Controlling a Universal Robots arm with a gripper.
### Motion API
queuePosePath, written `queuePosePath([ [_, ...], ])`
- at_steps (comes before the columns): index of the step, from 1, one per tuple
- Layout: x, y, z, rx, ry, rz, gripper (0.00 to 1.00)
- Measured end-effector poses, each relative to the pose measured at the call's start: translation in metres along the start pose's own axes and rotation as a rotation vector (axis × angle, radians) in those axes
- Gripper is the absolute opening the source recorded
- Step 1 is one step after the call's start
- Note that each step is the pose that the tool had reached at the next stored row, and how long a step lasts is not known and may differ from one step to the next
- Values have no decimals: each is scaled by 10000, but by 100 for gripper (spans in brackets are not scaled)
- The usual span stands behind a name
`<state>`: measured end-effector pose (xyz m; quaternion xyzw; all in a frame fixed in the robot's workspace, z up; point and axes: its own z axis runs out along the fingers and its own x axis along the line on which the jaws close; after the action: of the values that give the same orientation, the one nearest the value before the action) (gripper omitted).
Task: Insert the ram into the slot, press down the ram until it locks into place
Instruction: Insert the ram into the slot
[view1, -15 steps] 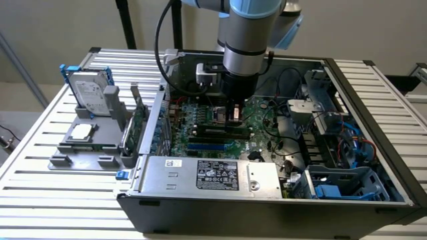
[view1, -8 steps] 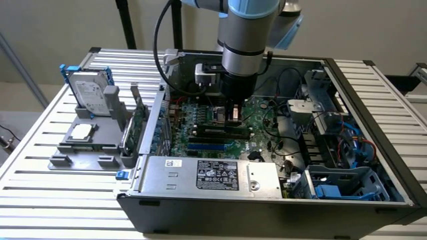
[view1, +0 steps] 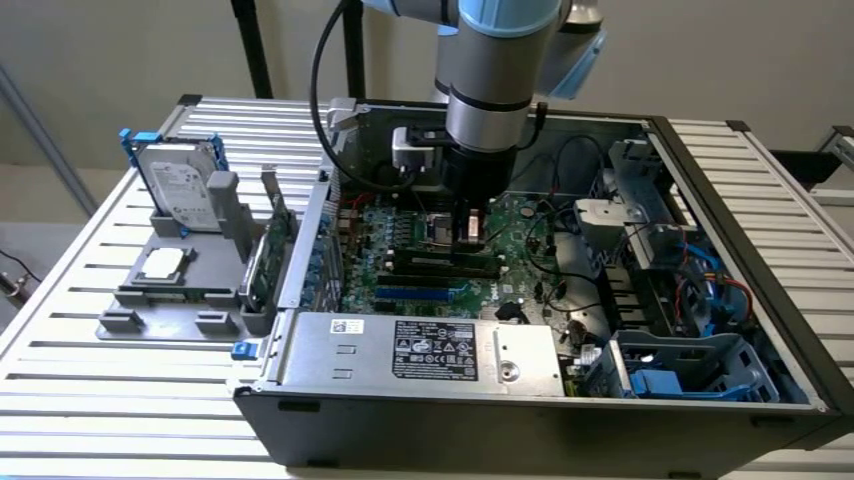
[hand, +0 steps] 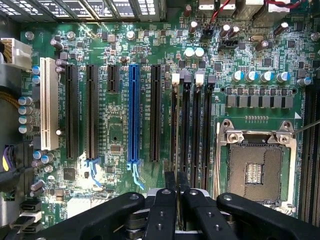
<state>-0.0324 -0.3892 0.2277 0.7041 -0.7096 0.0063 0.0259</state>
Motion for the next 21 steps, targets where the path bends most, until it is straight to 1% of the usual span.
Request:
queuePosePath([
  [5, 0, -1, 0, 9, 2, -81, 13],
  [9, 0, 0, -7, 47, 6, -155, 13],
  [11, 1, 1, -11, 77, 6, -197, 13],
  [15, 1, 13, -16, 171, 4, -280, 13],
  [21, 2, 60, -51, 257, 8, -333, 13],
])
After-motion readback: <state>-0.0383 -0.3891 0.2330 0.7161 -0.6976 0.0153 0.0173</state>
